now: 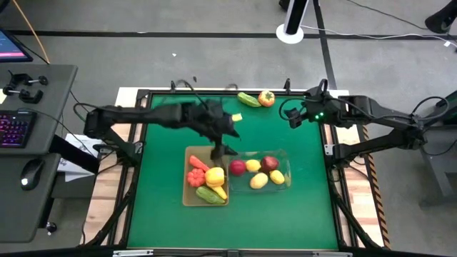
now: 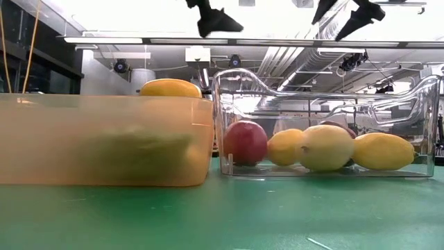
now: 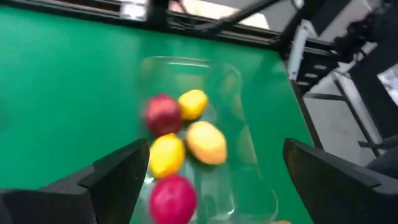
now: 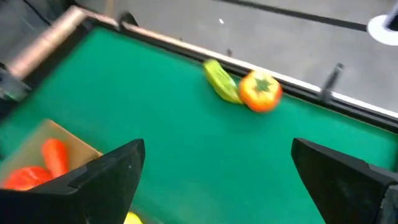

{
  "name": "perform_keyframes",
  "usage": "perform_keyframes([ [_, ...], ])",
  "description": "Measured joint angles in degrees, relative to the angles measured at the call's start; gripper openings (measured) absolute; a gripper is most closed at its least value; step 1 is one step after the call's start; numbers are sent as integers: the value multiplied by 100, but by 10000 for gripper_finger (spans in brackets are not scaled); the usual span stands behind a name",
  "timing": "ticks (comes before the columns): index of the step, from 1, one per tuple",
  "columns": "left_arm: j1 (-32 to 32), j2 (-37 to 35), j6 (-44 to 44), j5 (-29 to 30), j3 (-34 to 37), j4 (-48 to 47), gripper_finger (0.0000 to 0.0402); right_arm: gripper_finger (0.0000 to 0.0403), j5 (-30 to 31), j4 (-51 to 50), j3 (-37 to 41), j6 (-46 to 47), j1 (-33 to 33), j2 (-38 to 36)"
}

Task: Sort produce into baskets
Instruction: Put the cucumber into the orange bin

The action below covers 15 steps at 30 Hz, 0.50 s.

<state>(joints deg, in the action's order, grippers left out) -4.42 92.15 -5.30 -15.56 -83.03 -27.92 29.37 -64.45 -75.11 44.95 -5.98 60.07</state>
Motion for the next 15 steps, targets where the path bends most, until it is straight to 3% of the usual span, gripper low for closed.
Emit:
perform_keyframes([
  [9,-1019,-676,175,342,-311,-1545,356,399,62,1721,0,-759,-87,308],
  [12,-1343,-860,109,-5,102,-1258,356,399,-246,2074,0,-771,-406,798],
  [15,-1572,-1143,-288,-618,866,-233,356,399,-1092,2561,-6,-1062,-957,1492],
])
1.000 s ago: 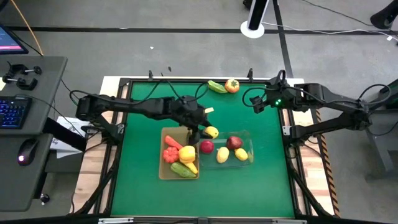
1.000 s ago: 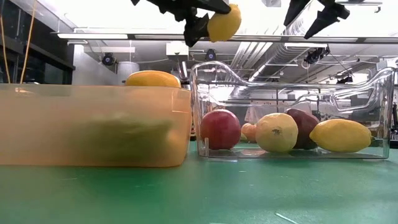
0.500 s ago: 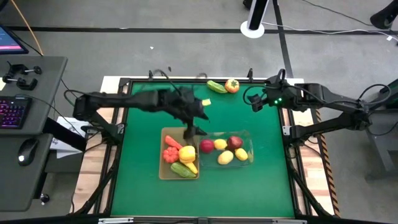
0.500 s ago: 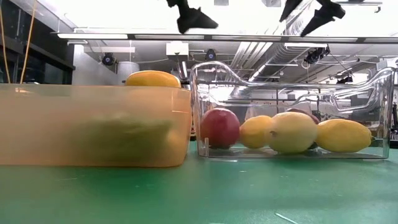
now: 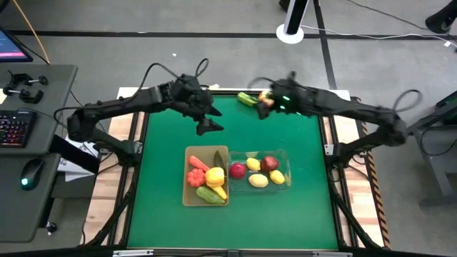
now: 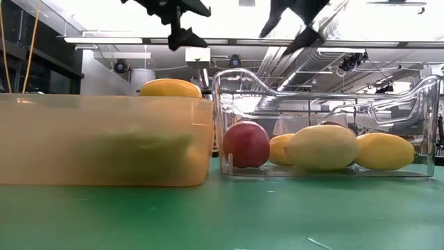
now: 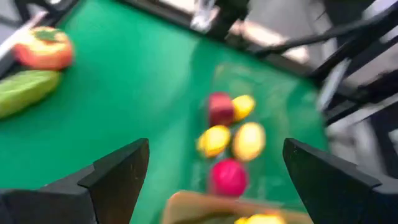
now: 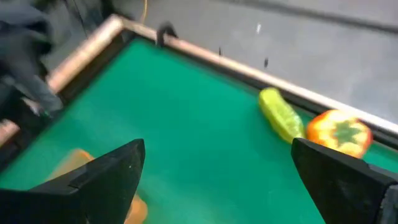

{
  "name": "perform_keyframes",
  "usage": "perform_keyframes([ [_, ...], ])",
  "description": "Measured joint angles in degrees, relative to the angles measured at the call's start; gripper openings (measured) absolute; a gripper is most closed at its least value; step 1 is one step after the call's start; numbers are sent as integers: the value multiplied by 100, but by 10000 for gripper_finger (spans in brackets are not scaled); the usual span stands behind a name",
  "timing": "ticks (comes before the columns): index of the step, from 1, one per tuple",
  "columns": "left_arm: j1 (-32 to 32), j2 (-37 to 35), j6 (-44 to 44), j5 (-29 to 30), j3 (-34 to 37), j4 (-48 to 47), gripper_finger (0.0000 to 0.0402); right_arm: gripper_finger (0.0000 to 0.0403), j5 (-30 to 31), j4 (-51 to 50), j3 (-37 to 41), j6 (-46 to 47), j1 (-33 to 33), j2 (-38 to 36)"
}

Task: Sort produce into baskets
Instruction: Put the cucumber into the orange bin

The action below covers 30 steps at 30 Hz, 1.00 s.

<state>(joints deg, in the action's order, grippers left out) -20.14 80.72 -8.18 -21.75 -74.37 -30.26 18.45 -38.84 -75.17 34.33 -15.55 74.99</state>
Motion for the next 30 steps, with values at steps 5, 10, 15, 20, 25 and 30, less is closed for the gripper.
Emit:
perform_keyframes([
  [5,-140,-530,-986,-325,1320,1511,356,399,-907,253,-536,-763,-1011,1349],
  [10,-161,-1139,-1487,-192,1939,1961,356,399,-1295,-79,-1426,-1560,-1687,2766],
  [15,-162,-1569,-1581,322,2022,1954,356,399,-1302,-696,-2318,-2141,-1980,3922],
  [20,-160,-1786,-1530,574,2022,1945,356,399,-1267,-1116,-2944,-2548,-2011,4733],
  [25,-160,-1822,-1401,600,2022,1896,356,399,-1286,-1622,-3345,-2589,-2009,5324],
  [30,-160,-1820,-1312,615,2022,1649,356,392,-1230,-1760,-3383,-2391,-2009,5661],
])
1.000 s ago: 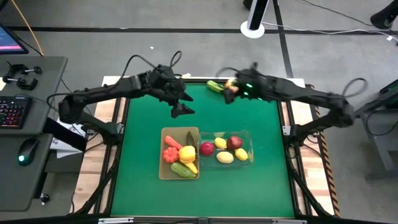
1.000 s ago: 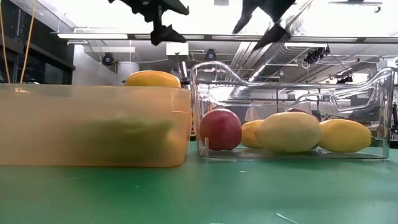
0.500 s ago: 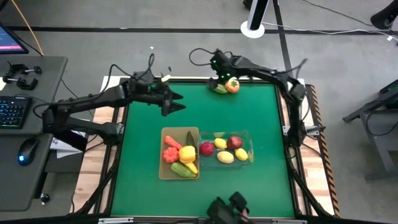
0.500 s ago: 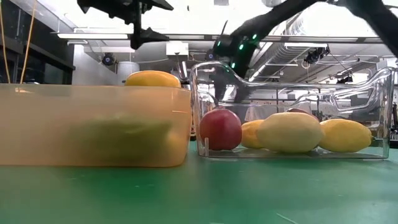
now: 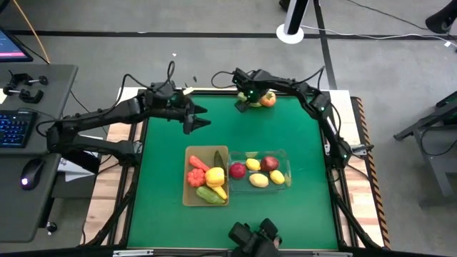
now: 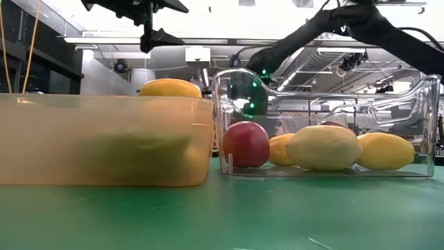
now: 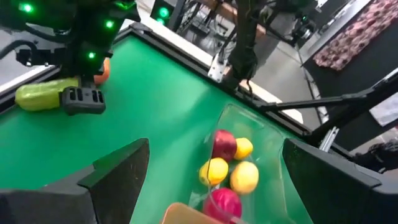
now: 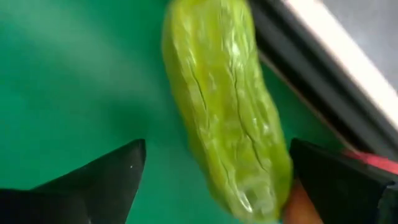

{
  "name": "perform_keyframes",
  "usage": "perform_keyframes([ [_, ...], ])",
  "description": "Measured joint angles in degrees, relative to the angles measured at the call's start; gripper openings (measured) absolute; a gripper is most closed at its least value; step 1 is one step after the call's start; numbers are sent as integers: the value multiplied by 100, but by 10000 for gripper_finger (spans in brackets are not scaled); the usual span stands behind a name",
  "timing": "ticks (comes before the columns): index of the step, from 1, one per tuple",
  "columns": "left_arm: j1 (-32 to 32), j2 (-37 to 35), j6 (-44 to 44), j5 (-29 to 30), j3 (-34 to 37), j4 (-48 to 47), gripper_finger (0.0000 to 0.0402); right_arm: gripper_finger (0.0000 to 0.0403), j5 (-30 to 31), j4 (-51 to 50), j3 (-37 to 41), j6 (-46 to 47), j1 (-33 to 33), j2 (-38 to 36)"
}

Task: Sort produce into baskets
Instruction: Put the cucumber into the orange bin

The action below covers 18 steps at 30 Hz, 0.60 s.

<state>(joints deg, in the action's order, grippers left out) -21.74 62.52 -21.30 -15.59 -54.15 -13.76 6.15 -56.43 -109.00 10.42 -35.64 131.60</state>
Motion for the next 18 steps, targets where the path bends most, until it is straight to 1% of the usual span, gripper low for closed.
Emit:
perform_keyframes([
  [4,0,2,44,44,0,-202,356,361,-13,-11,5,141,0,201],
  [7,0,3,44,74,0,-288,356,314,-44,-30,-6,280,0,243],
  [10,0,3,46,85,0,-301,356,247,-39,-113,-84,311,43,244],
  [14,0,3,96,85,0,-263,356,142,33,-243,-327,145,105,90],
  [15,0,3,107,85,0,-268,356,133,34,-263,-396,111,121,-20],
  [18,0,2,101,85,0,-266,356,133,19,-330,-474,-53,196,-482],
])
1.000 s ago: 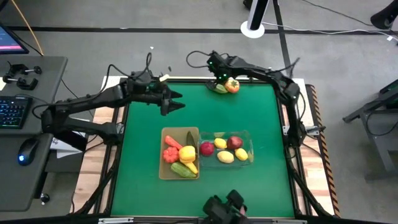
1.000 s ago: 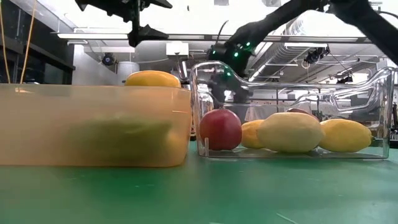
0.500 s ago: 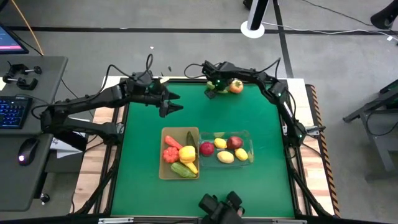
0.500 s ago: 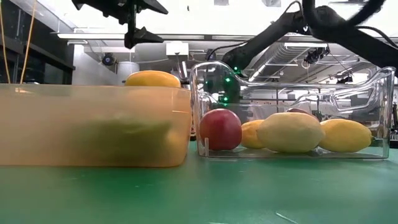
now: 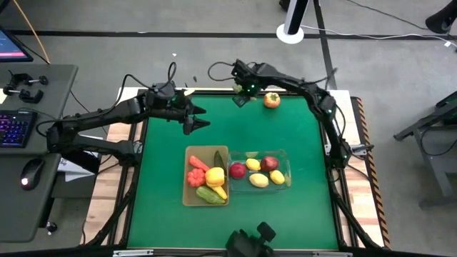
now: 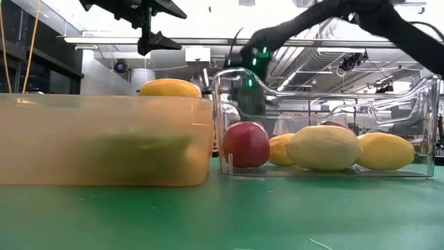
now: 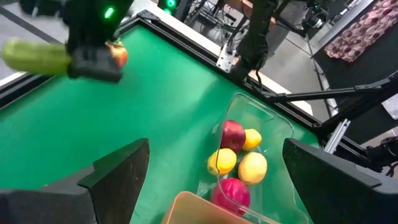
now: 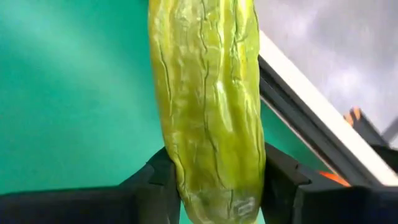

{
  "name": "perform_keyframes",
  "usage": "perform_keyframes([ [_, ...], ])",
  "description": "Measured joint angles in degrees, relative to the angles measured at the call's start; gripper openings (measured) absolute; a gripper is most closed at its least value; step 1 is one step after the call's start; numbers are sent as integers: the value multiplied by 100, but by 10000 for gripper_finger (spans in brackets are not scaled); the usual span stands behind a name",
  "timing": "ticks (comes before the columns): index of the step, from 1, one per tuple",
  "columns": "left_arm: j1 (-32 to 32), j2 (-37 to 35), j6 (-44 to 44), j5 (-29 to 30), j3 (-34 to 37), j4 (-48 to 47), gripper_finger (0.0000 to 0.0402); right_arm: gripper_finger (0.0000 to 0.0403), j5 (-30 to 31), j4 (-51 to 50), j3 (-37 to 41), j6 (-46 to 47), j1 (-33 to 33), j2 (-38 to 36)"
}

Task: Sort produce into baskets
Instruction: Put the cucumber into the orange bin

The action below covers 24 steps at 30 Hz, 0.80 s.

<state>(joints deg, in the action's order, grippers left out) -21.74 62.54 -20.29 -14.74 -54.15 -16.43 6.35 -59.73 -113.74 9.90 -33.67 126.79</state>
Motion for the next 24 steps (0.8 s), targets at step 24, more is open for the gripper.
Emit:
perform_keyframes([
  [24,4,0,-521,937,-6,1139,356,133,463,2749,6365,4594,3691,-6000],
])
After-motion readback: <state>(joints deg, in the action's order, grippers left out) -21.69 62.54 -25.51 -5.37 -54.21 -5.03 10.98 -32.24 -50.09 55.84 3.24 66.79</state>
